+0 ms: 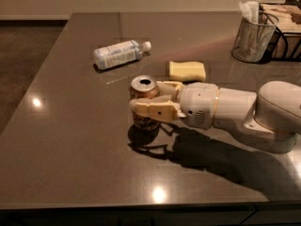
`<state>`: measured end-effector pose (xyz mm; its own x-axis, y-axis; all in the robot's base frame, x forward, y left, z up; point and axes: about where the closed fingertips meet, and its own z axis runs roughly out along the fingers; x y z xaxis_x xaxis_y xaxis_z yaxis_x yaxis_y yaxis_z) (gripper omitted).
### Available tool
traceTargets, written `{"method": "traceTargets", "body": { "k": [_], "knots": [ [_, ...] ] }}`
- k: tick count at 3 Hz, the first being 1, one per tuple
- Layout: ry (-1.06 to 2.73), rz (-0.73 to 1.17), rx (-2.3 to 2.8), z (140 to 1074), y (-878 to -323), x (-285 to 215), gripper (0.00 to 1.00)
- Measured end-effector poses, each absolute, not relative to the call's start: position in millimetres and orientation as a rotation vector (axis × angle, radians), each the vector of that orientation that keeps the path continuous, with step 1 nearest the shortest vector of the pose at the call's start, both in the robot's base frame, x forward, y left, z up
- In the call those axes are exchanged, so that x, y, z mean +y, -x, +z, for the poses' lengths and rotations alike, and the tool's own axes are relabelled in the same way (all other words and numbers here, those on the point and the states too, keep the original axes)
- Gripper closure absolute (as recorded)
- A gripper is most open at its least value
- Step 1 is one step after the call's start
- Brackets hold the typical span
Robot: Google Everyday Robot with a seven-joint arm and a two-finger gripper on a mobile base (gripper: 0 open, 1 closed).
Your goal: Place orange can upright
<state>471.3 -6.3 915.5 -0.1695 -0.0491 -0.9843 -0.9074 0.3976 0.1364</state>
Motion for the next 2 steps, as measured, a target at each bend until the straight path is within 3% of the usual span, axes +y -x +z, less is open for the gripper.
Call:
{"method": "traceTargets", "body": {
  "k": [1, 2],
  "knots": [
    [0.852, 0.939, 1.547, 903.8, -474.6, -5.6, 0.84],
    [0.802, 0.889, 1.536, 897.6, -476.8, -7.4, 0.61]
  ]
}}
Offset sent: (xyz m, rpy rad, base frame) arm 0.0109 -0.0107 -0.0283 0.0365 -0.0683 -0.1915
